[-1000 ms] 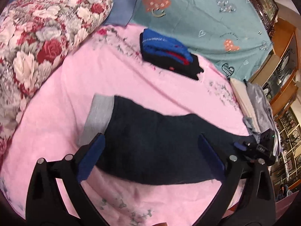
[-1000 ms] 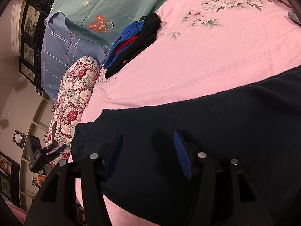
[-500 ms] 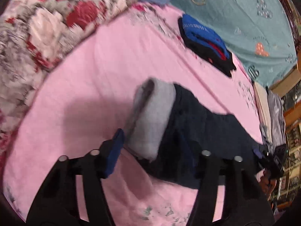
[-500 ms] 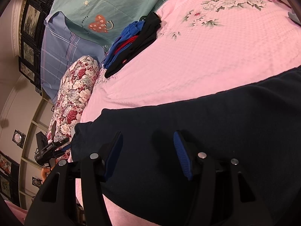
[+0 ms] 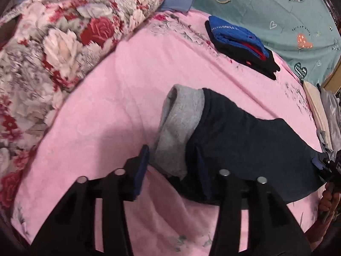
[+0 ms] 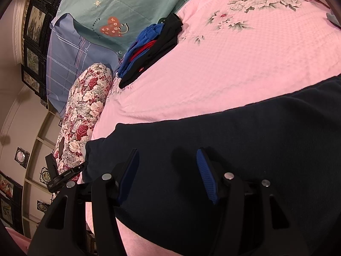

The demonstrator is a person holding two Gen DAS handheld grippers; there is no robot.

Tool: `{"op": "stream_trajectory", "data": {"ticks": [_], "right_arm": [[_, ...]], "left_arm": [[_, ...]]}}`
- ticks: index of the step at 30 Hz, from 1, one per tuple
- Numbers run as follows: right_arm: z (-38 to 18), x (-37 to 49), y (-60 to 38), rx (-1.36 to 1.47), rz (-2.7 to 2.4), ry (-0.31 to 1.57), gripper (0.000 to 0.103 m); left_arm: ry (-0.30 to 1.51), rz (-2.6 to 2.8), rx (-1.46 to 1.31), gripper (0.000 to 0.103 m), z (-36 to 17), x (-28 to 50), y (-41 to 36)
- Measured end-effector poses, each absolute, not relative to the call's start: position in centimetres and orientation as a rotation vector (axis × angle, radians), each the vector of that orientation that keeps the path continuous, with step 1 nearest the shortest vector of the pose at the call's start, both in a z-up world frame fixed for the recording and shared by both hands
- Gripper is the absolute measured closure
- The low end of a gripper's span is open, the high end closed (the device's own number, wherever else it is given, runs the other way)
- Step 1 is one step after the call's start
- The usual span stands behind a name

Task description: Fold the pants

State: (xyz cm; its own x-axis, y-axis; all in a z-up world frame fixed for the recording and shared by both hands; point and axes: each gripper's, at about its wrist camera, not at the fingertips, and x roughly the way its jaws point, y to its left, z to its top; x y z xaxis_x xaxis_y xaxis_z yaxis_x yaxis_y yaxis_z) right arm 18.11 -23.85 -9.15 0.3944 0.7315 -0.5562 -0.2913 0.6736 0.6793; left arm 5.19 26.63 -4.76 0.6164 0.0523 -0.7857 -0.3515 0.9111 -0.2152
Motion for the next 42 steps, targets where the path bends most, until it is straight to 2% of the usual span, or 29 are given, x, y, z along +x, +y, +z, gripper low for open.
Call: {"op": "stream_trajectory", "data": {"ticks": [5,6,7,9,10,14,16,19,23,26,30,36,39,42], "right_arm": [[-9.2,18.2,-23.9,0.525,0.687,0.960,0.046],[-9.2,18.2,-23.9,0.526,0.687,0.960,0.046],[-9.2,18.2,-23.9,0.526,0.687,0.960,0.046],[-9.2,18.2,-23.9,0.524,0.687,0.960,0.046],[-9.2,18.2,-23.9,0.523,0.686,0.960,0.046],[-9.2,18.1,-23.9,0.523,0.685,0.958,0.046],[-9.2,18.1,-24.1,0.524,0.685,0.957,0.046],[-9.1,17.9,-24.8,0.536,0.699,0.966,0.046],[-8.5,17.3,-29.9,0.480,0.561,0.950,0.046],[-8.7,16.9,-37.1,0.620,0.449,0.895,0.048],[-7.0,14.3,-43.1,0.555,0.108,0.821,0.046],[-6.5,10.0,-47.0,0.770,0.020,0.773,0.046],[-7.8,9.3,-48.0,0.886,0.014,0.819,0.046],[-7.9,9.0,-47.9,0.883,-0.001,0.850,0.046]], "left_arm": [[0.799,0.264,-0.299,0.052,-0.8,4.1,24.5],[0.781,0.237,-0.288,0.047,0.0,4.1,23.4],[0.756,0.187,-0.270,0.033,0.9,4.4,21.7],[0.720,0.110,-0.248,0.012,1.8,5.2,18.2],[0.708,0.056,-0.246,0.010,1.9,5.8,16.2],[0.776,-0.297,-0.331,0.010,-0.3,9.9,7.4],[0.876,-0.390,-0.377,0.010,-2.9,12.1,3.7],[0.989,-0.404,-0.382,0.010,-6.2,13.7,1.2],[0.950,-0.389,-0.345,0.010,-6.3,13.8,1.0],[0.940,-0.381,-0.371,0.010,-6.3,13.8,1.1],[0.937,-0.327,-0.345,0.007,-5.9,13.7,0.0],[0.915,-0.433,-0.319,0.007,-4.8,14.3,-3.9],[0.906,-0.483,-0.276,0.004,-4.8,14.8,-6.9],[0.938,-0.494,-0.225,0.004,-5.6,15.3,-8.8]]}}
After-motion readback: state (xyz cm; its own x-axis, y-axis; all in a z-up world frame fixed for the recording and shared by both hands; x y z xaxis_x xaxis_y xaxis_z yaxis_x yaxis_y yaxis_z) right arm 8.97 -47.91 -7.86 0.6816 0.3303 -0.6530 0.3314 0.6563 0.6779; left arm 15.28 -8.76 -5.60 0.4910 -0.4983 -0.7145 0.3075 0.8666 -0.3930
